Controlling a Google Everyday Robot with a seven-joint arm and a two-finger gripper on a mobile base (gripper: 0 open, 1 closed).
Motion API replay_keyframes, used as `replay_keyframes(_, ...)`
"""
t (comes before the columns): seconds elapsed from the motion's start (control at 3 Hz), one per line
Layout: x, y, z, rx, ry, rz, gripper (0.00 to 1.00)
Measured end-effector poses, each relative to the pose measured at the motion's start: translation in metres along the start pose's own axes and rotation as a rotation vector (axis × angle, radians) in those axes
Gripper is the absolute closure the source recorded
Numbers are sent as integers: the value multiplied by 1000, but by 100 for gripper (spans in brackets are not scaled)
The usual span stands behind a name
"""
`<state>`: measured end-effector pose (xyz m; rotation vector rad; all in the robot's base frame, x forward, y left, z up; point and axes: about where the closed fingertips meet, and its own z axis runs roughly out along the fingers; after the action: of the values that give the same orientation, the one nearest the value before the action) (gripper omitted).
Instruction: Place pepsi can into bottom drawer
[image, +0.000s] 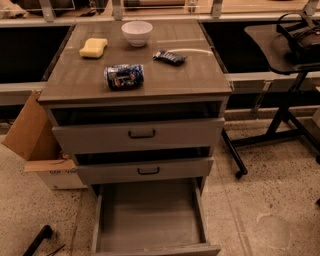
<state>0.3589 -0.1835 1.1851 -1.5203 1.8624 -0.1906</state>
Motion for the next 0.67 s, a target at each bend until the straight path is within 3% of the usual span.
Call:
replay_keyframes(0.33,-8,1,30,-22,-46,-33,0)
replay_keyframes(0.67,-7,9,80,-102,-73,-43,0)
